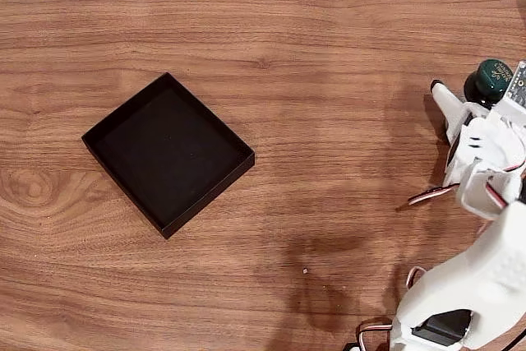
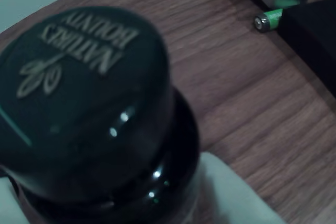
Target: Pick up the pill bottle and place it in the black box.
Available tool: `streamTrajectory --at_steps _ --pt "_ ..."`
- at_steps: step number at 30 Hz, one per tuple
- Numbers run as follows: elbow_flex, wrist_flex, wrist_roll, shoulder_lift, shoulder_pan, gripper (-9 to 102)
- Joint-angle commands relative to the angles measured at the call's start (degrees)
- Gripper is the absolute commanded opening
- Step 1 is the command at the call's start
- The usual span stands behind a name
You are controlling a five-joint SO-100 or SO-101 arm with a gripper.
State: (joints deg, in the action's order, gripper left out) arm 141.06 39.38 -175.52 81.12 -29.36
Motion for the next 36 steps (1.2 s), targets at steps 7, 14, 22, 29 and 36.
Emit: streamTrajectory --at_steps 7,14,22,29,36 --pt "-4.22 12.39 0.18 -6.15 1.85 43" --pt "-8.61 17.14 0.7 -12.92 2.46 43" --pt "-13.36 19.16 1.32 -17.31 2.64 41" --pt "-11.78 19.6 2.46 -16.44 3.43 32" --pt "-9.14 21.01 3.6 -14.33 4.04 26"
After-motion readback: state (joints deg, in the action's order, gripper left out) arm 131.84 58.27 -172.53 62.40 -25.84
